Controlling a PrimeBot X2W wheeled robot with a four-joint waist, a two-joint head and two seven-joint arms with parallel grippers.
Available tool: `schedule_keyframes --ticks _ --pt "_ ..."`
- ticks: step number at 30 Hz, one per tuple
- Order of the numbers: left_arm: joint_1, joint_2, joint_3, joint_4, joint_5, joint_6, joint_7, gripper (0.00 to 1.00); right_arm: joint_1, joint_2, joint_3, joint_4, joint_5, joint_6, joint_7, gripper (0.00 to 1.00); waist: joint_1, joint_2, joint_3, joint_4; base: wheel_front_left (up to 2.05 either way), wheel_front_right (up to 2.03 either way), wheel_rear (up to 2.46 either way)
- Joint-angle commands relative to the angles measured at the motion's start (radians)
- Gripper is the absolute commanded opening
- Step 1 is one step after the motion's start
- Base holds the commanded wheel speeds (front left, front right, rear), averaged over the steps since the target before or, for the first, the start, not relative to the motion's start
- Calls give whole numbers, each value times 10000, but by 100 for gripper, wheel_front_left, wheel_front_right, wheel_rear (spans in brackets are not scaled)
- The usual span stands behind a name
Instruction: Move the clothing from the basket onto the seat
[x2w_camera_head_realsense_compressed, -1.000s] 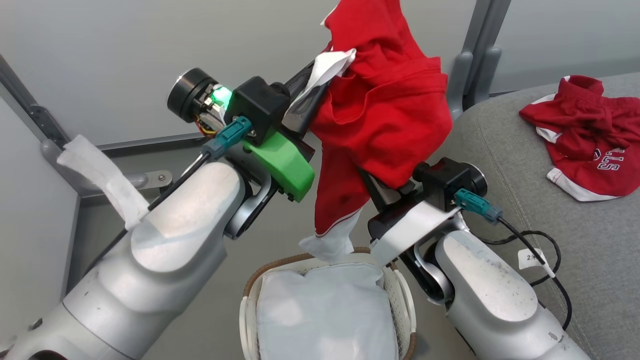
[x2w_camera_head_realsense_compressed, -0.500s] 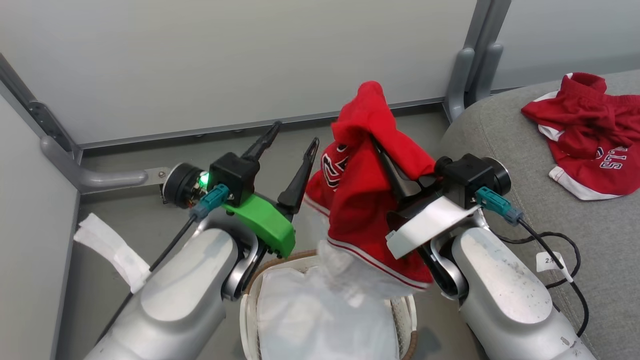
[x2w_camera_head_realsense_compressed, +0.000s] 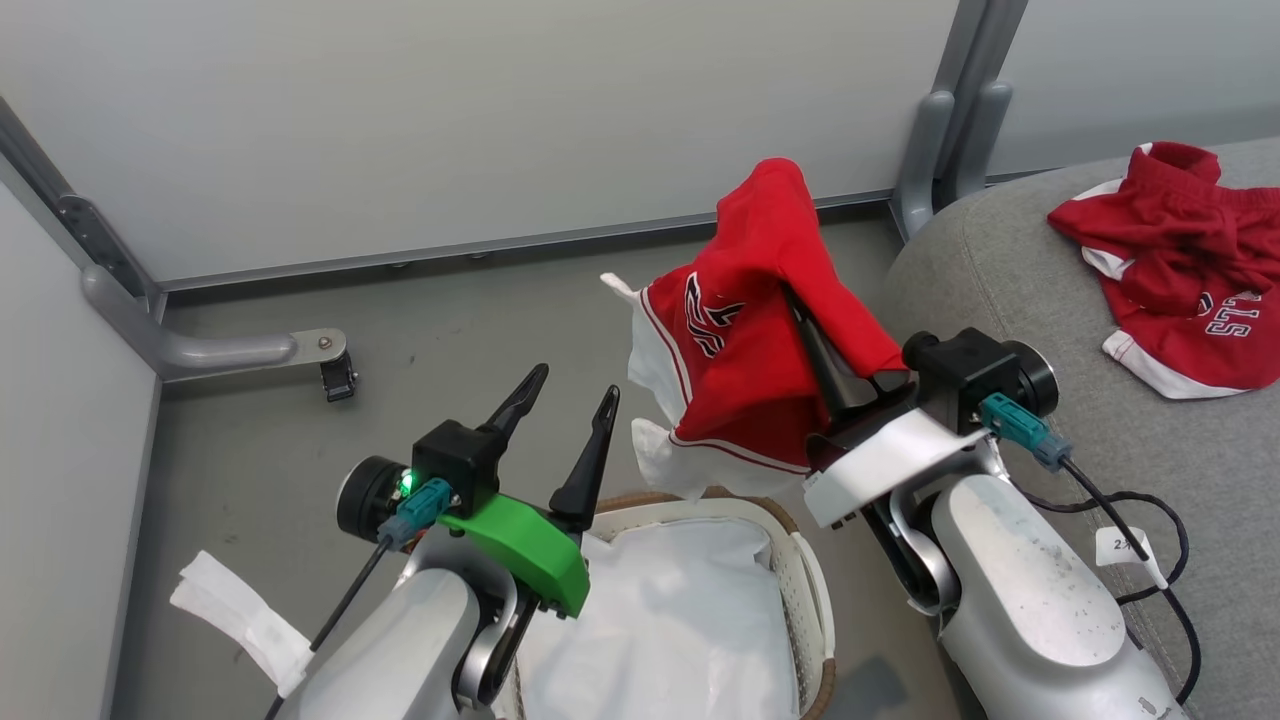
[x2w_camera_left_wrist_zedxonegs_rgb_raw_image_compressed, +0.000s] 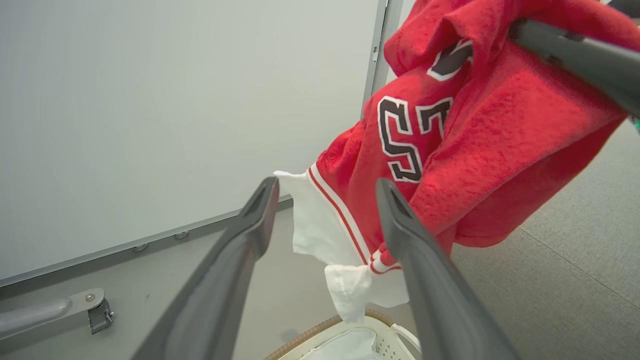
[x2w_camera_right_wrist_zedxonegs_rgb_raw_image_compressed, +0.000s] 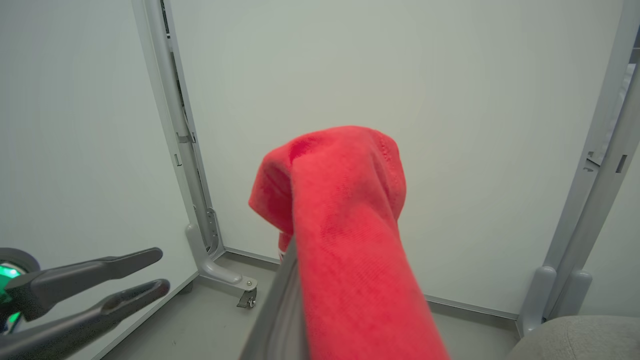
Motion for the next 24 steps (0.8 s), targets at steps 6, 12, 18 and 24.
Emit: schedule_keyframes --ticks 6,12,18,24 --pt "523 -229 439 29 463 -228 -35 100 217 -33 -268 23 -265 -14 -51 0 0 0 80 -242 0 0 0" --pt "709 -403 701 3 846 -428 -33 100 421 -33 -692 59 -465 -14 -51 0 0 0 203 -896 0 0 0" --pt "737 -628 823 6 1241 -622 -32 100 569 -31 -1238 22 -696 -14 -51 0 0 0 462 -1906 0 0 0" --pt "525 -775 830 170 1531 -804 -23 100 632 -25 -1763 -140 -881 -13 -51 0 0 0 841 -2904 0 0 0"
